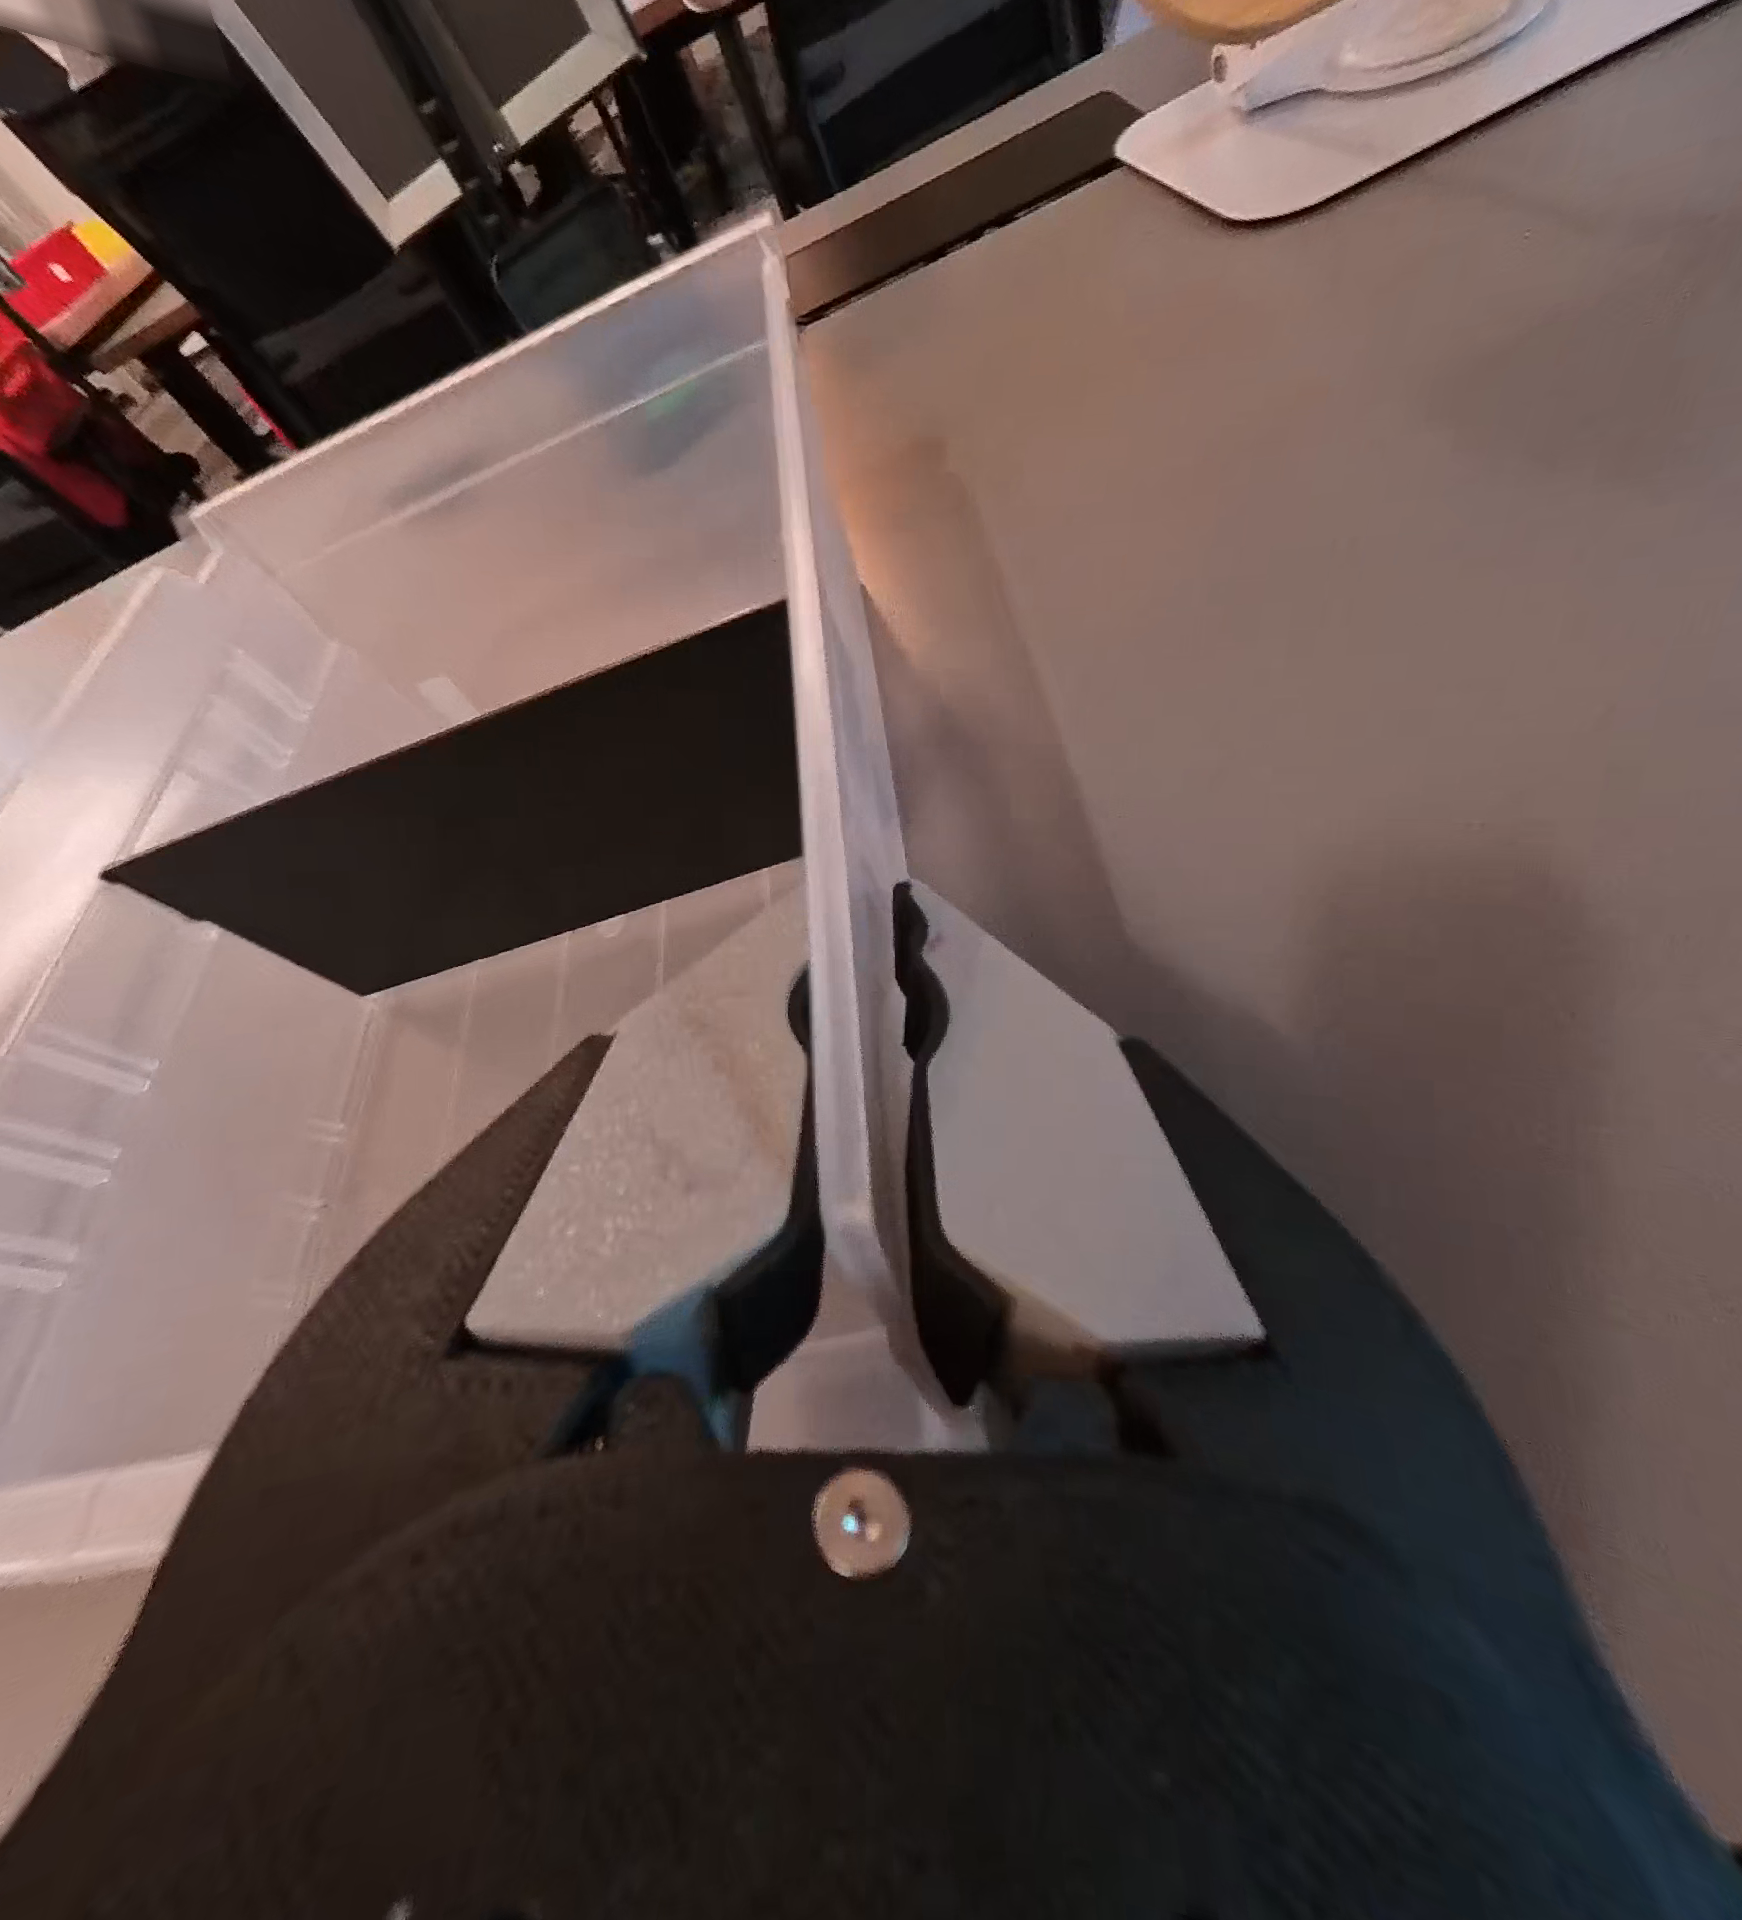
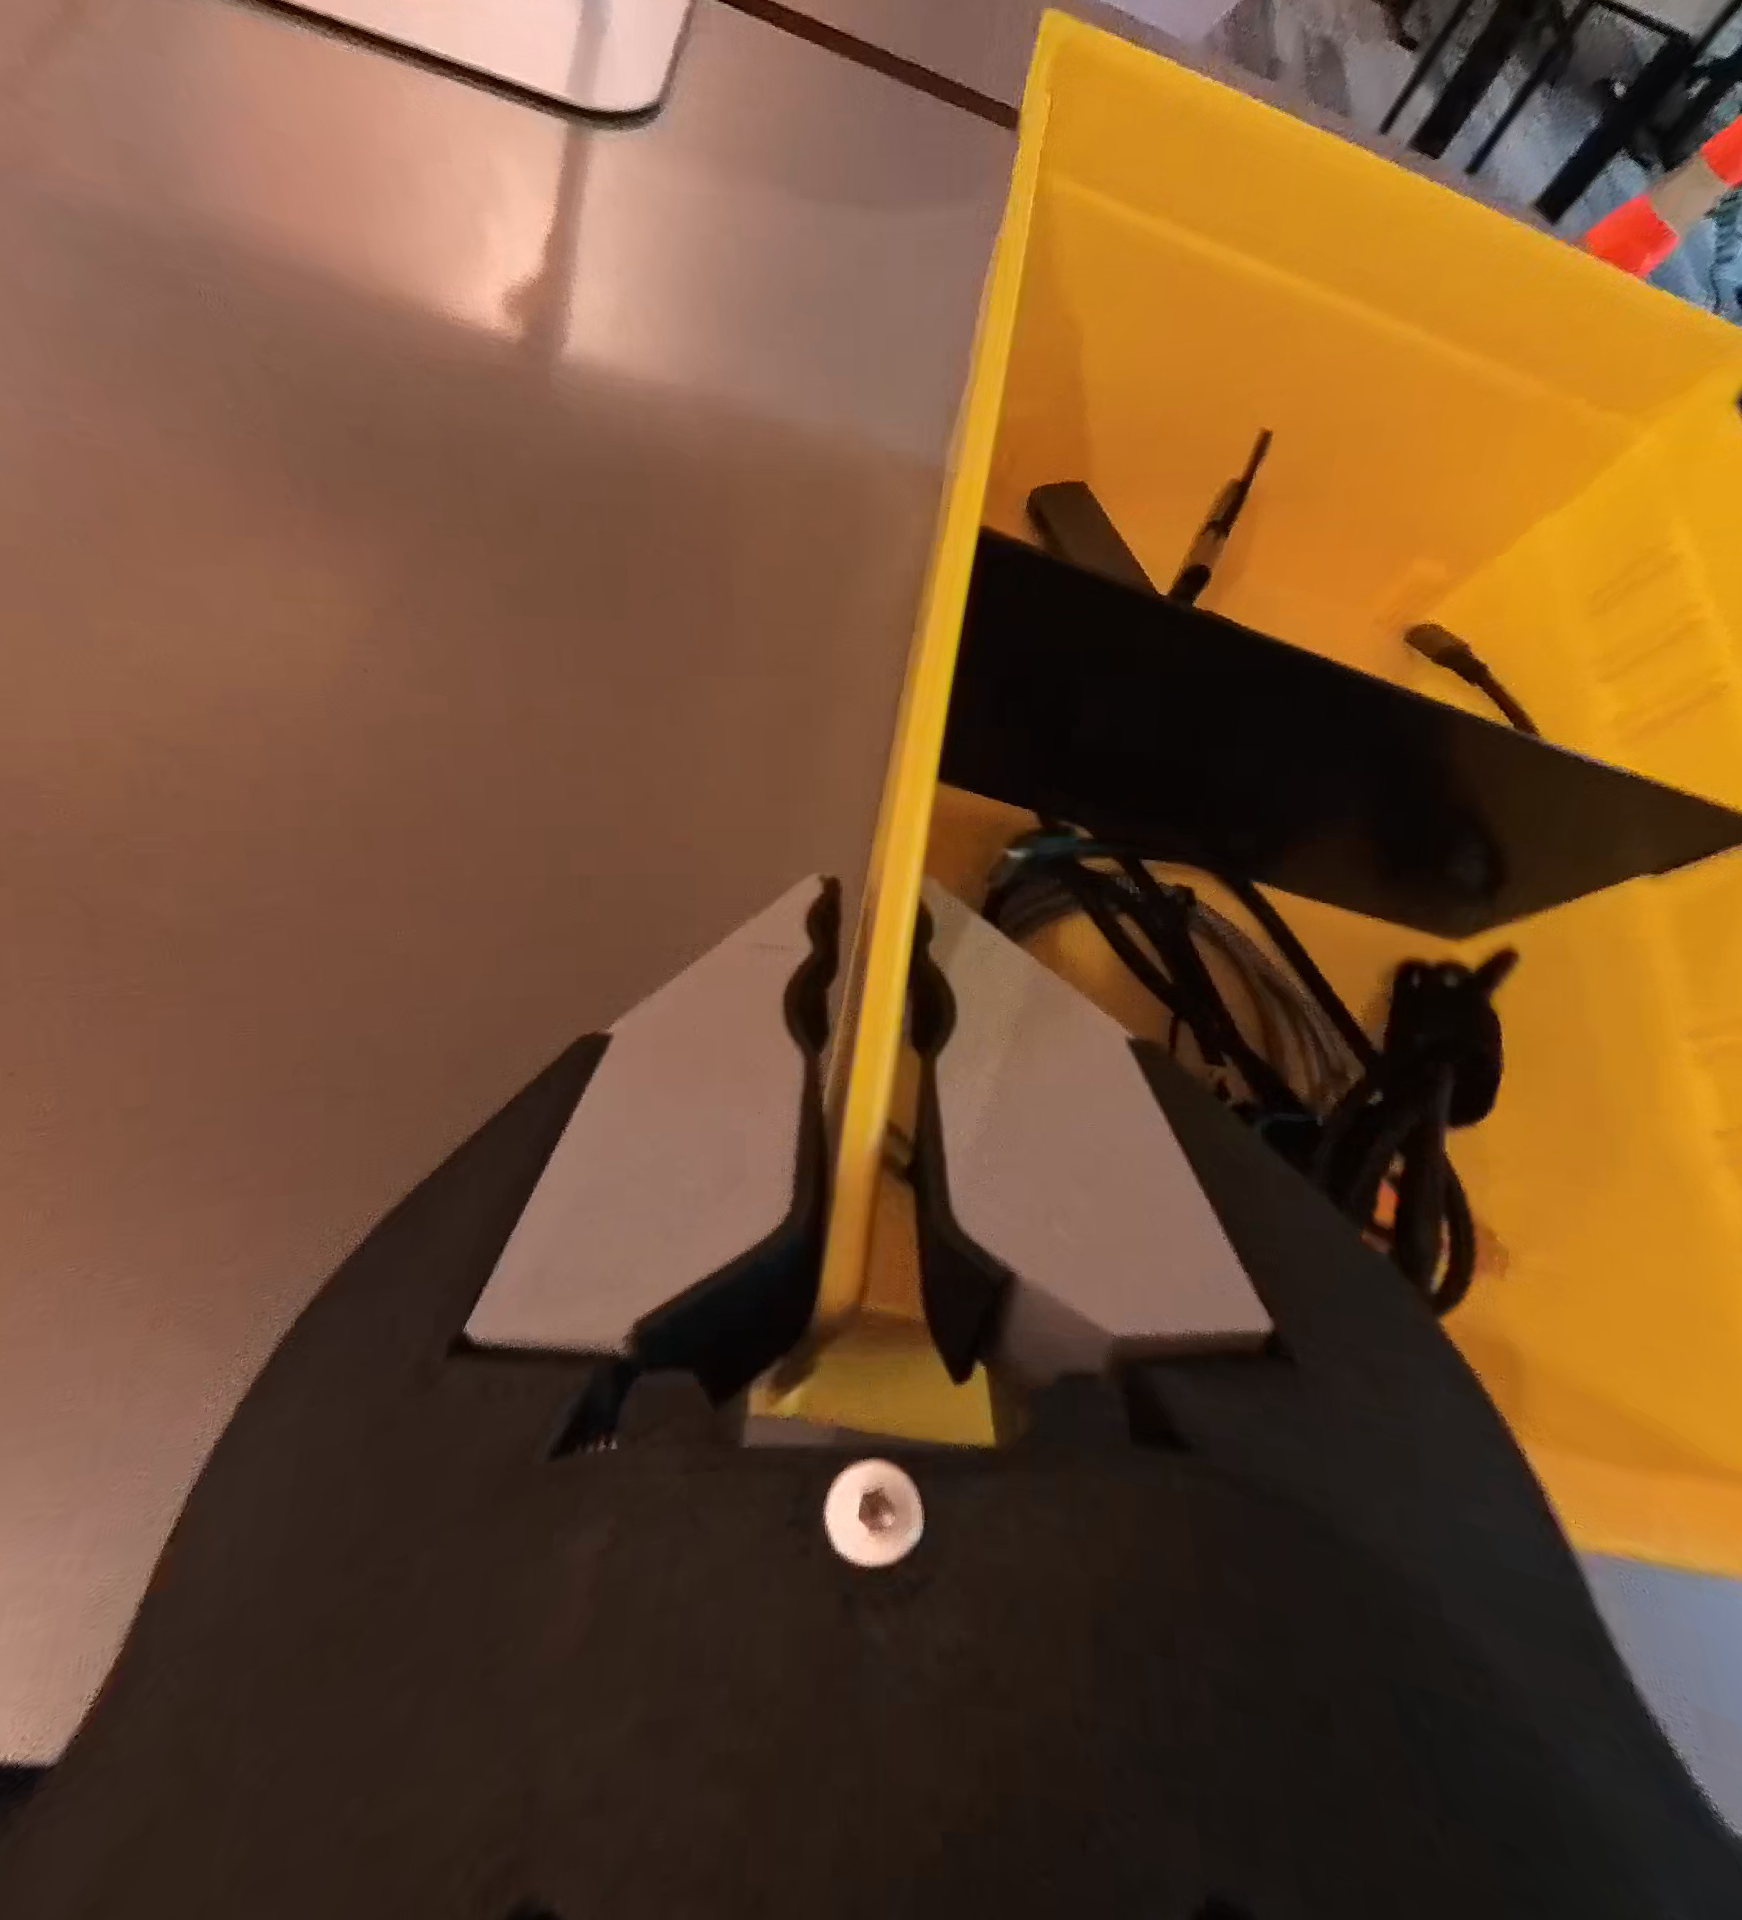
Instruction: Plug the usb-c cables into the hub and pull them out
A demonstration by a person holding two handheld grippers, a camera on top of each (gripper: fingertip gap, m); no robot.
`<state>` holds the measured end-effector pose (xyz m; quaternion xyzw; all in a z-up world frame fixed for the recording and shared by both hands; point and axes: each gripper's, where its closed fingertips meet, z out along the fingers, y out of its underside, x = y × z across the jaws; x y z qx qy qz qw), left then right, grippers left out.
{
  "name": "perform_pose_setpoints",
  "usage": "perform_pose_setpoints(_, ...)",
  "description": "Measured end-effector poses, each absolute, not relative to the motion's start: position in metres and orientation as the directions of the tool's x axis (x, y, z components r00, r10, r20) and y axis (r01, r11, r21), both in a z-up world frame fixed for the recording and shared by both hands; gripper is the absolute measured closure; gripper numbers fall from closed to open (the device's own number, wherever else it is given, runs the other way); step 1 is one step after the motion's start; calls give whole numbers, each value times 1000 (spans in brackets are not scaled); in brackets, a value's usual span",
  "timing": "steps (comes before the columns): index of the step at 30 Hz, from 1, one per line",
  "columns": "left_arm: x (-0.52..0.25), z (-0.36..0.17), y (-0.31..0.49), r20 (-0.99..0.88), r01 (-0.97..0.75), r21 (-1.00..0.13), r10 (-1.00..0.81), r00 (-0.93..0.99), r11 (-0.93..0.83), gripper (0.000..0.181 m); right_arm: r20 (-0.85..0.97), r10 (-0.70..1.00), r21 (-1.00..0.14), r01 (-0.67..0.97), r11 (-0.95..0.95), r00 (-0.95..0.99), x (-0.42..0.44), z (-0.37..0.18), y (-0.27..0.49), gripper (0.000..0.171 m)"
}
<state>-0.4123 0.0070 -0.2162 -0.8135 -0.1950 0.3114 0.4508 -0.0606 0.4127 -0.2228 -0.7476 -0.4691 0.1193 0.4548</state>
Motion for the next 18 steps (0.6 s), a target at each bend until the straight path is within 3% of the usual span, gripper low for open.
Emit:
perform_pose_setpoints(1, -412, -216, 4, -326, 33, -858, 594, 735, -512, 175, 241, 821, -793, 592, -141, 518, -65, -223, 407, 157)
perform_pose_setpoints(4, -411, -209, -6, -321, 8, -878, 602, 731, -478, 175, 267, 828, -778, 618, -116, 492, -75, -223, 388, 160)
perform_pose_setpoints(12, -411, -160, -34, -229, 10, -938, 645, 729, -345, 176, 195, 914, -780, 621, -75, 355, -165, -224, 269, 140)
perform_pose_setpoints(18, -401, -98, -56, -243, -77, -961, 683, 688, -264, 176, 56, 989, -829, 558, -32, 140, -284, -220, 125, 112)
